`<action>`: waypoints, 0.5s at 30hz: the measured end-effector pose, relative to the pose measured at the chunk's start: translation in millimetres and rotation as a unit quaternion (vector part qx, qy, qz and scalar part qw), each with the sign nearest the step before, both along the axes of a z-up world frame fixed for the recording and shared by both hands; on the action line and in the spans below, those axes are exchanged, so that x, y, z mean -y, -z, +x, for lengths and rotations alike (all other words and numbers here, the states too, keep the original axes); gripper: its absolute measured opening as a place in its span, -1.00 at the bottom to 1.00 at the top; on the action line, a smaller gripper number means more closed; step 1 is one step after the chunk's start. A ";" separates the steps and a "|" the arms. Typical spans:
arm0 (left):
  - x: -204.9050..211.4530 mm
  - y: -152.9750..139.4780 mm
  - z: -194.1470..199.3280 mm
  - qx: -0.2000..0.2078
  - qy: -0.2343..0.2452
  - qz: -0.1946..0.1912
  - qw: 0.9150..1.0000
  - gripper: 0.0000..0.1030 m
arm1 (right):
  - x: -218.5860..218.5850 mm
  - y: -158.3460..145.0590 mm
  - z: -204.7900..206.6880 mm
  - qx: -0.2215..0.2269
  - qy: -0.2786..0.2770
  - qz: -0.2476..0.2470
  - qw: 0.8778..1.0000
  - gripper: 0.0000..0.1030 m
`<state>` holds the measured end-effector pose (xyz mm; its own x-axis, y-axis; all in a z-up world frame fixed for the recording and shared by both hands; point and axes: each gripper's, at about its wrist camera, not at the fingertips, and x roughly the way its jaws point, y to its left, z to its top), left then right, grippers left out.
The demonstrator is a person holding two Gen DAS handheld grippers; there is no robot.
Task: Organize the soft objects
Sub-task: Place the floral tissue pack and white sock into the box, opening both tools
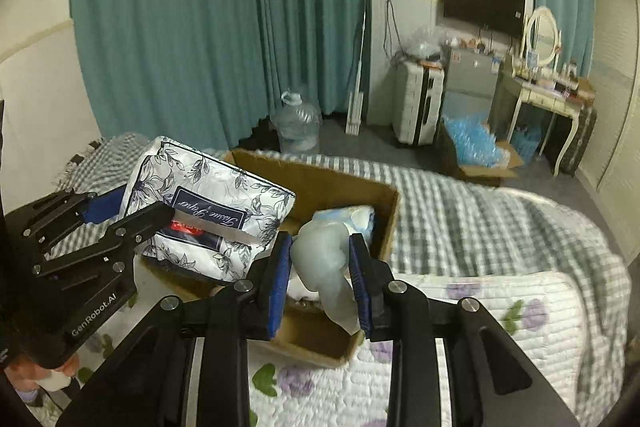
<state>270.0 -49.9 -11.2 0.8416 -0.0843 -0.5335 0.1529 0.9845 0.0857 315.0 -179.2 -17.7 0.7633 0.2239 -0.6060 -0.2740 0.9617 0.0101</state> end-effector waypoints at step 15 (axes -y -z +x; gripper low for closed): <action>5.4 46.0 37.5 -0.025 -0.009 0.031 0.999 0.33 | 8.9 50.3 60.8 -0.018 0.016 0.033 0.999 0.34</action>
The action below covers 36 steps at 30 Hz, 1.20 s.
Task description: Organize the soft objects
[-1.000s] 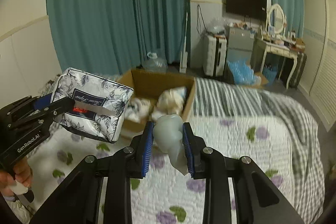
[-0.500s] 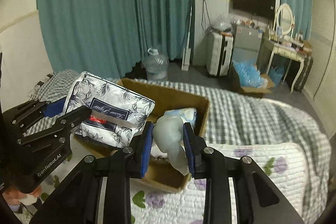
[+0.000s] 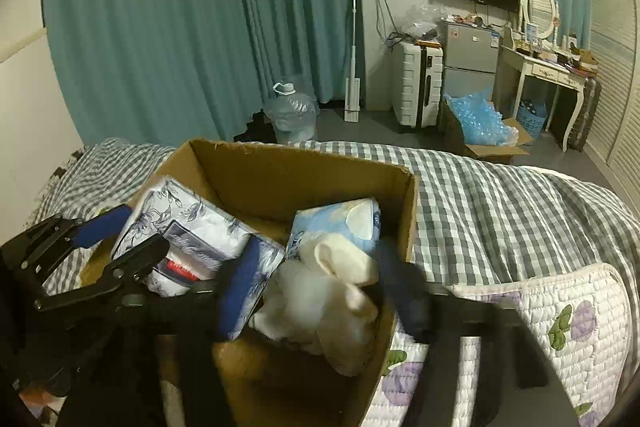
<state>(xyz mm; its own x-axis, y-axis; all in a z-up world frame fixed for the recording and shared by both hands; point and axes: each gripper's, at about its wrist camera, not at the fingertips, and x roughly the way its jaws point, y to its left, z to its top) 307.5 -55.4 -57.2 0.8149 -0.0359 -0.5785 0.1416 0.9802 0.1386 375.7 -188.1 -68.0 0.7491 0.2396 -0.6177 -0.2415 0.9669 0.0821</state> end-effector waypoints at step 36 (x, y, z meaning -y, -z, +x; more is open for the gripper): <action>-65.6 -194.9 -250.5 0.271 -0.071 -0.064 0.958 0.94 | -2.1 -206.5 -312.4 0.277 0.076 -0.005 0.958 1.00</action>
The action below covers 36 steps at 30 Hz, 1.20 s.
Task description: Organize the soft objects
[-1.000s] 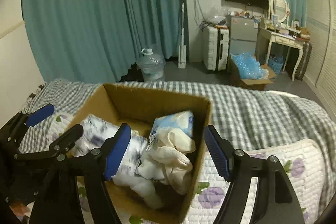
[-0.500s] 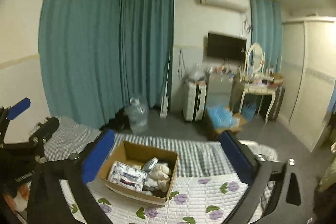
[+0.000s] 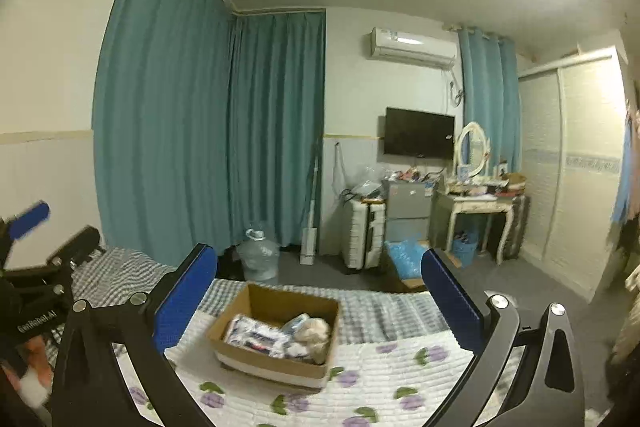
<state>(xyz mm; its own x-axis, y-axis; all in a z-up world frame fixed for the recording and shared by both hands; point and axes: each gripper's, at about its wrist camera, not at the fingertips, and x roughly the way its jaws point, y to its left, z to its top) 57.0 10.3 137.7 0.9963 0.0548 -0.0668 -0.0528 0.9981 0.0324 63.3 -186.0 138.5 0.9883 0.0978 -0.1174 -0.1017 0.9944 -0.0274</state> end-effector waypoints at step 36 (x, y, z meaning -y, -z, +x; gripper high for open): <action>4.1 144.9 69.0 -0.117 -0.012 -0.003 0.993 0.94 | -0.8 160.0 91.2 -0.116 0.030 -0.005 0.993 1.00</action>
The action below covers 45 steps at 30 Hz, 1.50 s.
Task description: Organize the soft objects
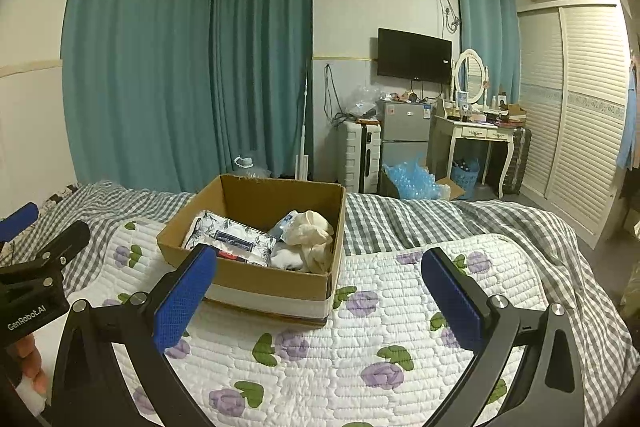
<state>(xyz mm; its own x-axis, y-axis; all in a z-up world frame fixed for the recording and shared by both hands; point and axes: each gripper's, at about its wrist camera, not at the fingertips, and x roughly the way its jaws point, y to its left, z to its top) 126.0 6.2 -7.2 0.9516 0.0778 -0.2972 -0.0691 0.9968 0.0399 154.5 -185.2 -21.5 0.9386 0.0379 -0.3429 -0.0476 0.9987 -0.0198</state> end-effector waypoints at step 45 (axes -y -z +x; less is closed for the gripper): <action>0.5 3.1 -1.3 -0.016 -0.004 -0.007 1.000 0.94 | 0.0 0.7 -0.9 -0.005 0.002 -0.003 1.000 1.00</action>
